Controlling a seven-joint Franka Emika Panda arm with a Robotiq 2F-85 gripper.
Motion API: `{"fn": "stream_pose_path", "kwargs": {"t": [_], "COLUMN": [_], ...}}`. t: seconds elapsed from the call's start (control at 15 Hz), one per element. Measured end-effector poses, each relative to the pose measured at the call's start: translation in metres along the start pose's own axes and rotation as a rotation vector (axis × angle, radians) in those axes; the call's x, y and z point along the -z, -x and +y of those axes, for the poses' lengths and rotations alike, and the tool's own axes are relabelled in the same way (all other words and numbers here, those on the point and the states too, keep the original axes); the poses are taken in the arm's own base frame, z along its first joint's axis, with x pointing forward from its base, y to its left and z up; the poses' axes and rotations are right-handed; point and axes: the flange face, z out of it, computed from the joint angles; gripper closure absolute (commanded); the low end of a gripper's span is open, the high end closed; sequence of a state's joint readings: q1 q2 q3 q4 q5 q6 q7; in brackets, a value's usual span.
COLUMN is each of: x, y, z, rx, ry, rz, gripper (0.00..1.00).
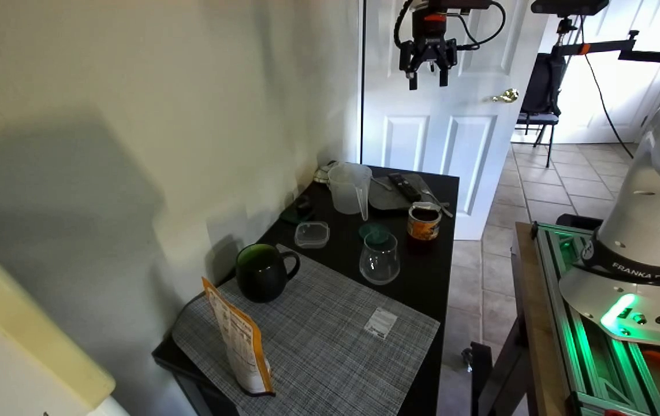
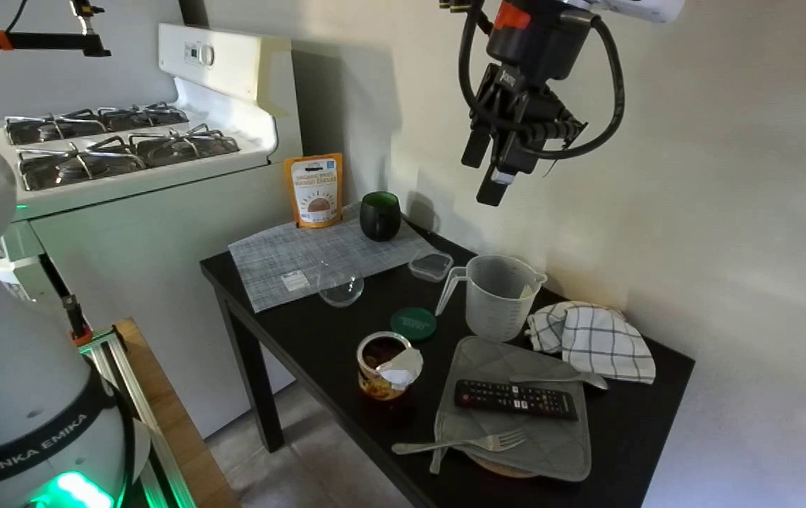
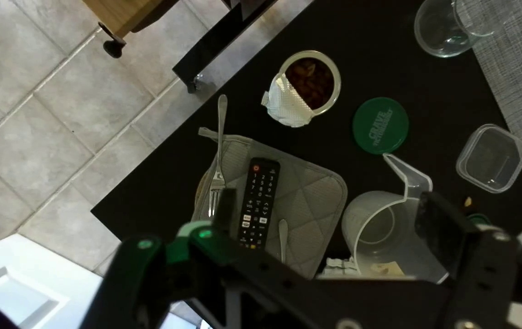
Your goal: Put the towel inside the jug
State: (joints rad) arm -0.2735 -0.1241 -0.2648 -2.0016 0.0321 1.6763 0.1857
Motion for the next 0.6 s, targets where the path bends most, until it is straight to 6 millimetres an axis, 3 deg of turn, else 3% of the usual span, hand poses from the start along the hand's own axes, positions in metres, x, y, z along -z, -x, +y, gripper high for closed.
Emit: {"fn": "stream_pose_path", "kwargs": {"t": [0.2,0.4,0.6], "x": [-0.006,-0.019,-0.033], "y": [-0.028,-0.076,-0.127], "z": [0.000,0.000,-0.012], "rx": [-0.041,-0.076,-0.080], "ry": [0.010,0.043,0.092], "rz": [0.024,0.037,0.037], "gripper": [0.00,0.00,0.00]}}
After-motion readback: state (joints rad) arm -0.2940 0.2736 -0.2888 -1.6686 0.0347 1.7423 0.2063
